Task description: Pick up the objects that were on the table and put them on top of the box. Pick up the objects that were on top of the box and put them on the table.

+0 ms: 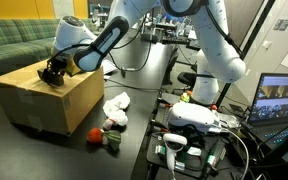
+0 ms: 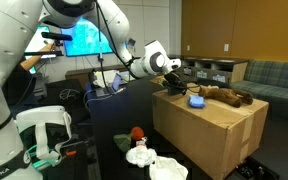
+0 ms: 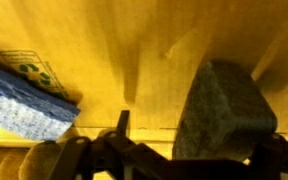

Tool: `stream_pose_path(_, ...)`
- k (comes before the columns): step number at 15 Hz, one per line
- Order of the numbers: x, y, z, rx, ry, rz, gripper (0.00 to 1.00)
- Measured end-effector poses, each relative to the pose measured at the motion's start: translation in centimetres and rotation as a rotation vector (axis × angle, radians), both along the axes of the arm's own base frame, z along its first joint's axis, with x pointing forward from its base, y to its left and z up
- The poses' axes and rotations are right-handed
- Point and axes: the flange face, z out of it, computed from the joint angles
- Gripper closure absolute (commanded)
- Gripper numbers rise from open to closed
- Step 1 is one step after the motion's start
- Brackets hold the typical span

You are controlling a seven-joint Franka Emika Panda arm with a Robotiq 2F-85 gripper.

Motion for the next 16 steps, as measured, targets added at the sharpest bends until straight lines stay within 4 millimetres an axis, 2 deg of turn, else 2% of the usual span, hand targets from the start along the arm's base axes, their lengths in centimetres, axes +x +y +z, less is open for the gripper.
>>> stream_pose_path(1,0.0,0.0,0.0,0.000,0.002,0.008,0.26)
stream_pose_path(4,0.0,0.1,0.2,0.007,0.008,0.031,0.51)
stream_pose_path(10,-1.0,0.2,1.1,0.039,0.049,0.072,0.94)
stream_pose_path(13,-2.1,-0.3,2.1,0.061,0.101,0.092,0.92)
stream_pose_path(16,-3.8,-1.3,4.4,0.083,0.153,0.123,0.92)
